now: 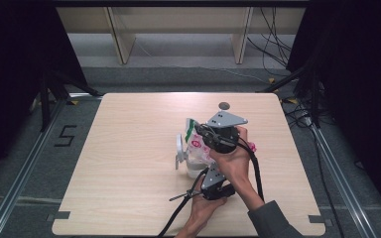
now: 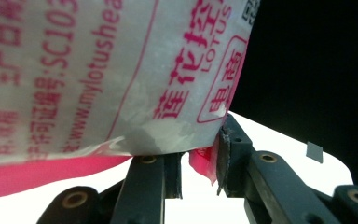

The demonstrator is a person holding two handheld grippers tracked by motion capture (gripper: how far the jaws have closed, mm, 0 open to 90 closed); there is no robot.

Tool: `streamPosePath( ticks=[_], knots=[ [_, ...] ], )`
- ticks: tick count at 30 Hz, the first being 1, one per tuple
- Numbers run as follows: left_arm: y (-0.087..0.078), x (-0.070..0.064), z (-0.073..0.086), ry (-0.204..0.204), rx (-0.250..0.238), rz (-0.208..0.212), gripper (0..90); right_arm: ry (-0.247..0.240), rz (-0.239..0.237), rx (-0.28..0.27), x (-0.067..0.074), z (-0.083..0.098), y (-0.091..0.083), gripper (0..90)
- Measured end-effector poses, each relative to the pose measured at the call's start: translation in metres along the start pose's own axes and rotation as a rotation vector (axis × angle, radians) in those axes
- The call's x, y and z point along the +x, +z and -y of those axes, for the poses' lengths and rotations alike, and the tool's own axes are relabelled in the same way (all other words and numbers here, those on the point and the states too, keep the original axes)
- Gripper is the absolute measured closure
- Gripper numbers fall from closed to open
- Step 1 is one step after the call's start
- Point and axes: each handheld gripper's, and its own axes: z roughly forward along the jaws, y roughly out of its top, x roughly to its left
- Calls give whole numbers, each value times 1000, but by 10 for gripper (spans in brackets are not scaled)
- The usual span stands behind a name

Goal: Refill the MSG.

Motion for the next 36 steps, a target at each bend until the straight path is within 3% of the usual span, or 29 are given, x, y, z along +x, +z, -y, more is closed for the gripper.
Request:
streamPosePath(
  ticks=[3, 5, 8, 16, 20, 23, 25, 26, 32, 36],
  knots=[
    [0, 0, 0, -2, -1, 1, 736, -1, 1, 0, 0, 0, 0, 898],
    [0, 0, -1, -1, -2, 1, 736, -26, -6, 1, -2, -1, -1, 898],
    [1, 0, -1, -2, 0, -1, 737, 0, 0, 2, 0, 0, 0, 898],
    [1, -1, -1, -5, -6, 1, 737, 0, -8, 17, 1, 0, -1, 898],
    [1, -1, 0, -5, -3, 5, 738, -4, -14, -2, -1, -1, -1, 897],
    [1, 0, 0, -8, -9, 4, 740, 17, -7, 4, 1, 0, 0, 897],
    [1, 0, 0, -4, -9, 5, 740, 14, -2, -10, 1, 0, 0, 898],
    [1, 0, 0, -5, -8, 6, 739, -12, -3, -10, -1, -1, 1, 898],
    [1, 0, -2, -8, -17, 8, 739, 1, -11, 1, 1, -2, 0, 898],
    [3, -2, -3, -6, -22, 12, 738, -15, -11, 18, 2, -2, 2, 897]
  ],
)
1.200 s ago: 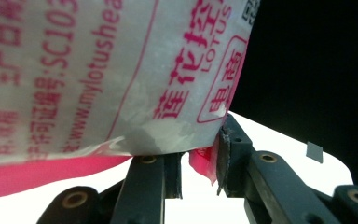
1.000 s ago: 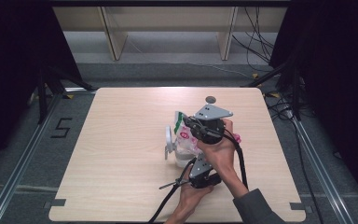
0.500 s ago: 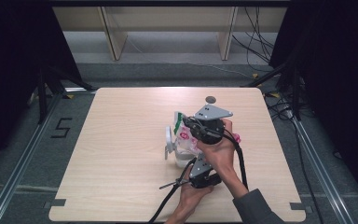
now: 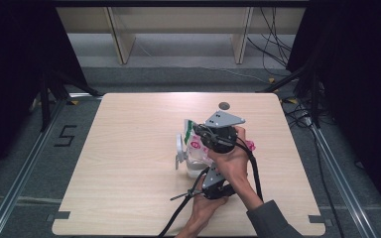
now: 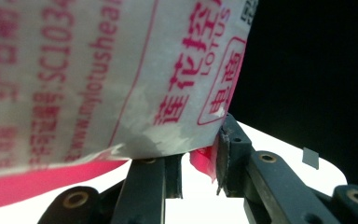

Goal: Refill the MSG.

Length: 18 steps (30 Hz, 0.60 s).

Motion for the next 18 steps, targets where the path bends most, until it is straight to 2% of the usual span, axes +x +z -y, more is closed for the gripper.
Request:
streamPosePath(
  ticks=[3, 4, 6, 7, 18],
  knots=[
    [-1, 1, -1, 7, 2, -1, 739, -2, -3, -19, -1, -1, 1, 897],
    [-1, 1, -1, 8, 1, -2, 739, 15, 0, -16, 0, -1, 0, 897],
    [-1, 1, -1, 6, -2, 2, 740, 9, -7, -2, -1, -2, -1, 897],
    [-1, 0, -1, 9, -1, 2, 739, 8, 2, -14, 0, -2, 0, 897],
    [-1, 1, -2, 13, 3, -2, 740, 7, -6, -7, -1, -2, 2, 897]
  ],
)
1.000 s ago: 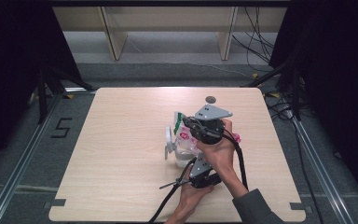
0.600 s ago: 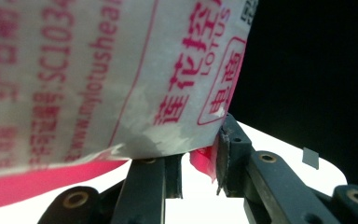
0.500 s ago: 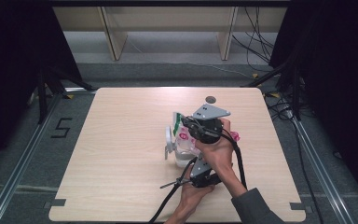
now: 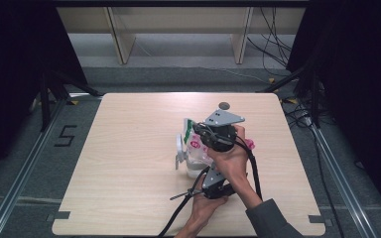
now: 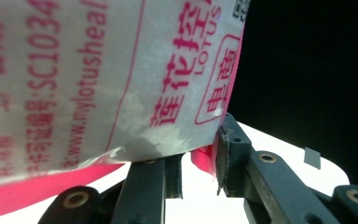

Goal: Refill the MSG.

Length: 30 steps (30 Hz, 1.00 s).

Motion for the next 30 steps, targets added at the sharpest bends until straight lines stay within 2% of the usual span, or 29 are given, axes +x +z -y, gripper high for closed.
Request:
streamPosePath(
  ticks=[7, 8, 16, 18, 30],
  knots=[
    [0, 1, 0, -1, -6, 4, 740, 0, -3, 3, 0, -1, 1, 897],
    [0, 1, 0, 0, -3, 4, 740, 11, -2, 2, 0, -1, 1, 897],
    [1, -1, 0, 8, -2, 5, 740, -3, -3, -9, -1, 0, -2, 897],
    [1, -1, 0, 5, -1, 6, 740, 14, 7, -17, -1, 1, -2, 897],
    [2, 0, 0, 0, -1, 7, 741, 8, -3, -1, -2, 1, -2, 897]
  ],
)
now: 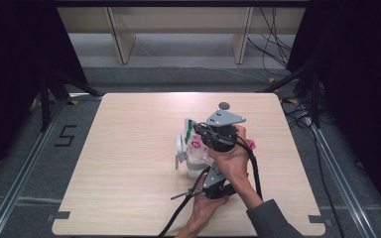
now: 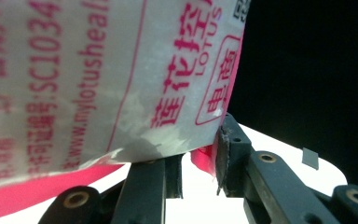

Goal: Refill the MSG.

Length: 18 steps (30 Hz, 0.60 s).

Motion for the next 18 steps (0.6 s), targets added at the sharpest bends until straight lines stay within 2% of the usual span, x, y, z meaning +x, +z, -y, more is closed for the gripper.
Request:
streamPosePath(
  ticks=[1, 3, 4, 5, 7, 8, 9, 14, 15, 16, 18],
  knots=[
    [0, 0, 0, -1, -1, 1, 741, 0, 8, -14, 0, 0, 1, 897],
    [1, 0, 0, -5, -2, 2, 741, -13, 4, 0, 0, 0, 1, 897],
    [-1, 3, 0, 44, 41, -13, 741, -18, 8, -6, 0, 0, 3, 897],
    [-1, 2, 0, 40, 36, -13, 741, 7, 13, 5, 3, 1, 3, 897],
    [-2, 2, 0, 42, 36, -18, 741, -12, 10, -6, 1, 0, 3, 897],
    [-2, 2, 0, 41, 36, -17, 741, -7, -2, 2, 1, 0, 1, 897],
    [-1, 2, 0, 39, 34, -13, 742, -2, 6, -11, 1, 0, 1, 897],
    [-1, 1, -1, 36, 33, -14, 741, -9, -1, 13, 2, 0, 1, 897],
    [-1, 1, -1, 38, 31, -15, 741, 1, 7, -12, 2, 0, 1, 897],
    [-1, 1, -1, 34, 34, -14, 741, -9, -3, -3, 1, 0, 1, 897],
    [-1, 1, 0, 37, 32, -13, 741, -22, 9, -1, 1, 0, 2, 897]
  ],
)
